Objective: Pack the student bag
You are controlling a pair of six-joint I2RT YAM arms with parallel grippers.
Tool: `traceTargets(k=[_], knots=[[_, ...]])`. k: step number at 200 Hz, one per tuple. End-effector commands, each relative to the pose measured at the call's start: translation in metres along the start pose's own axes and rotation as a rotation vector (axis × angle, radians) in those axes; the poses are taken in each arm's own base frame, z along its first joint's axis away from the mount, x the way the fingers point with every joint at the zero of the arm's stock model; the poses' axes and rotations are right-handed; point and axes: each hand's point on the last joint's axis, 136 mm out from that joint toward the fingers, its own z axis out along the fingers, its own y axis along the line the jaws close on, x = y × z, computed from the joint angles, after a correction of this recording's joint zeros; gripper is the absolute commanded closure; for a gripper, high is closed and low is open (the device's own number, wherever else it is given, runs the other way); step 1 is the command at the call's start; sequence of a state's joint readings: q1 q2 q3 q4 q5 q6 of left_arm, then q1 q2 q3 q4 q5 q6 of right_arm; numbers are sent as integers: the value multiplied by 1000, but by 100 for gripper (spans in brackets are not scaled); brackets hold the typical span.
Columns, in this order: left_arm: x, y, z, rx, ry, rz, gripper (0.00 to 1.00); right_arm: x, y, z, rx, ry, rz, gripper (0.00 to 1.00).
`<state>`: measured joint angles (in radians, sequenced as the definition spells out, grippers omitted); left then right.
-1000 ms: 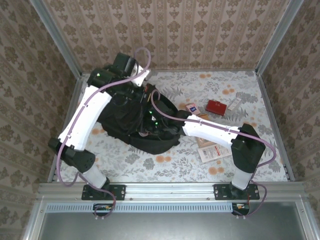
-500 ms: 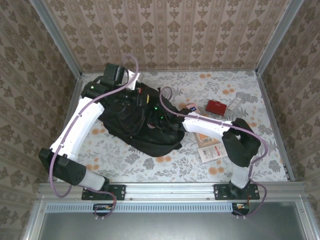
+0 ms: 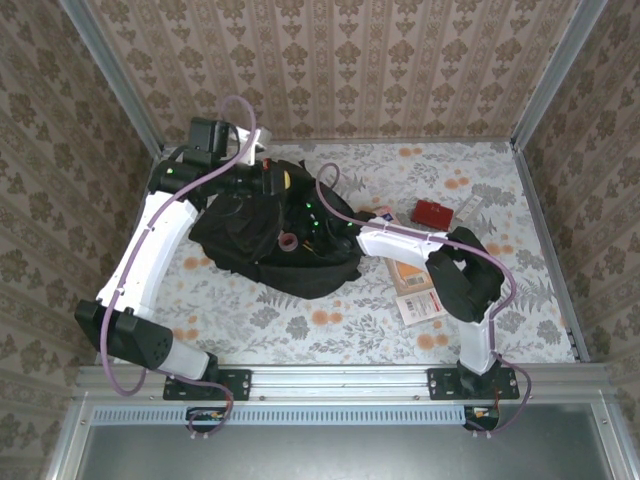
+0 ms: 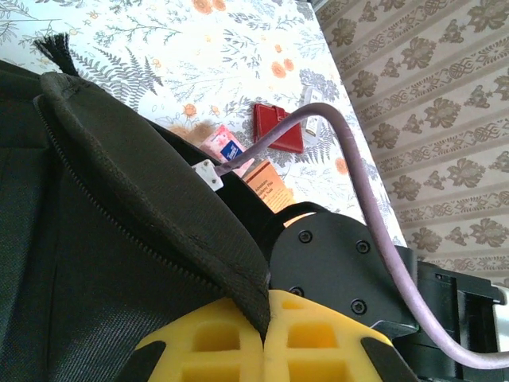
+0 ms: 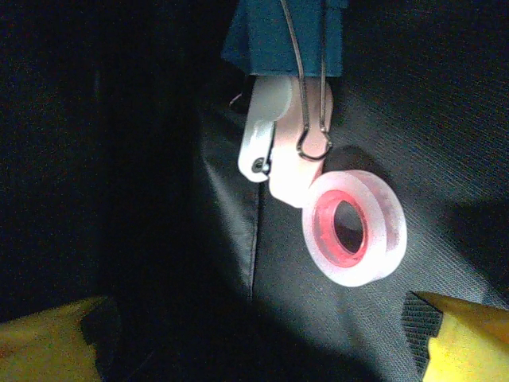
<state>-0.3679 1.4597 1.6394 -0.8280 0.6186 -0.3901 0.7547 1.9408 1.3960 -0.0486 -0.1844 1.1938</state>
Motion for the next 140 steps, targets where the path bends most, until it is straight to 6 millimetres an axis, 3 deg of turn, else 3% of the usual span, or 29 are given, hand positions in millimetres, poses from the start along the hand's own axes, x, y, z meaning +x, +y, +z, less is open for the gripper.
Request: traceTargets(k=[1, 58, 115, 131, 140], knots=[[-14, -19, -9, 75, -55, 50, 100, -2, 46, -44, -110, -4, -177, 7], [-8, -11, 10, 115, -21, 21, 100, -14, 21, -102, 3, -41, -316, 9], [-4, -14, 42, 217, 47, -25, 100, -59, -8, -179, 123, -159, -355, 9], [-2, -12, 51, 214, 66, -31, 100, -72, -14, -193, 144, -182, -349, 10], [0, -12, 55, 210, 74, -31, 100, -69, -16, -195, 148, -159, -353, 11]])
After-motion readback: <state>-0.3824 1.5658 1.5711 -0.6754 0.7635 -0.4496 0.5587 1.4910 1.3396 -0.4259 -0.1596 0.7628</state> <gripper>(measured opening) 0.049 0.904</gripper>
